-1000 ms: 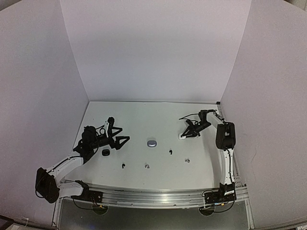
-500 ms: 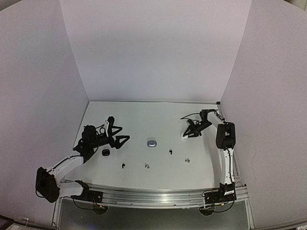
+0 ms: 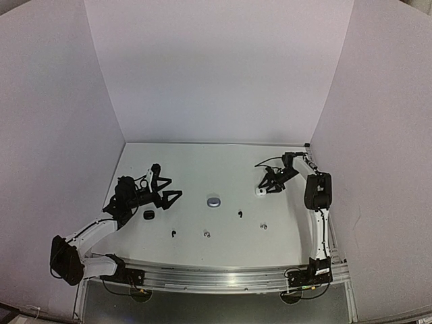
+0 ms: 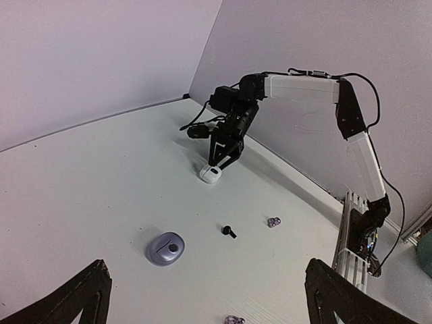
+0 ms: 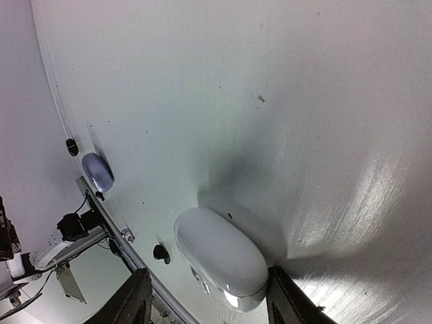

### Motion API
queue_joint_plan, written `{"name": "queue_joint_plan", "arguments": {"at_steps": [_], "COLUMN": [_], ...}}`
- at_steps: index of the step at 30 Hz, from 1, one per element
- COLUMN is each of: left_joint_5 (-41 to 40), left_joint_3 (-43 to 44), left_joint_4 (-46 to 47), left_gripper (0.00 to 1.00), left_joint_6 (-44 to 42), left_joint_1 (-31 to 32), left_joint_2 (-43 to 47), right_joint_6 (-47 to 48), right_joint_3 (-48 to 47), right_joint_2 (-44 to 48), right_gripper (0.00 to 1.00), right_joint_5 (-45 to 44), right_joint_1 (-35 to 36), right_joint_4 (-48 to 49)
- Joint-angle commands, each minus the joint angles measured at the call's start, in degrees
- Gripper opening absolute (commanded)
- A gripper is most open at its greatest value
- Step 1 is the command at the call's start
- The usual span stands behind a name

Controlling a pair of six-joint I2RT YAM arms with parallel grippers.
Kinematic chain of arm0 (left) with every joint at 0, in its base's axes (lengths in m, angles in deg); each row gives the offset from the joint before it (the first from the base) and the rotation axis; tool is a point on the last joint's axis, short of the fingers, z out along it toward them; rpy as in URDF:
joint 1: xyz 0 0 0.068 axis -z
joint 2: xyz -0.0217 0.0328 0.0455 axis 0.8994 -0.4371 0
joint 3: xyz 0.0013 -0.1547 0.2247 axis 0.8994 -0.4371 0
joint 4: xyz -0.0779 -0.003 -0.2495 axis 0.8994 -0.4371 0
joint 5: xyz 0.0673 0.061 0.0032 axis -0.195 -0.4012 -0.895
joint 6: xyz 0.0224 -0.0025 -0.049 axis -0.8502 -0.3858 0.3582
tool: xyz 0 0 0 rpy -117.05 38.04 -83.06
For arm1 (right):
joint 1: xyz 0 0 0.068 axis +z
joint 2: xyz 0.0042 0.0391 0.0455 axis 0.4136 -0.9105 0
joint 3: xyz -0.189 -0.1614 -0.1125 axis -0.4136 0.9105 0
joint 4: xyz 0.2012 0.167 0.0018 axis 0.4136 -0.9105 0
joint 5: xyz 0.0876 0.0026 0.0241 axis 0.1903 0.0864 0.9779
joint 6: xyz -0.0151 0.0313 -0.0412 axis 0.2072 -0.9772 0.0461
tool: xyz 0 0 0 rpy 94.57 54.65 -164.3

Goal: Insert the wireless bluetooth earbuds into the charging case
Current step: Place the charging case with the earbuds at the center of the board.

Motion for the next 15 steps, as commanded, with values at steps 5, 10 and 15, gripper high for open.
{"name": "queue_joint_plan", "arguments": {"at_steps": [5,10,15], "left_joint_5": [-0.04,0.02,0.33], "left_joint_3": [1.95,1.73,1.52], "left_joint_4": [1.23,1.33,1.77], "left_gripper": [0.99,0.99,0.99], "left_joint_6": [-0.52,-0.50,-0.28], "left_joint_1": [-0.34,-0.37,-0.35], "left_joint_2": [-0.15,-0.01,-0.16], "right_joint_6": [-1.43,-1.69,-1.69], "right_joint_3": [1.59,3.94,4.79], "right_joint_2": [2.27,4.22,5.29], "right_gripper": [0.58,0.62,0.69], "right_joint_5": [-5.17,-5.77,-6.85], "right_joint_1": [-0.19,-0.04,0.51], "right_joint_4": [-0.02,0.36,0.72]}}
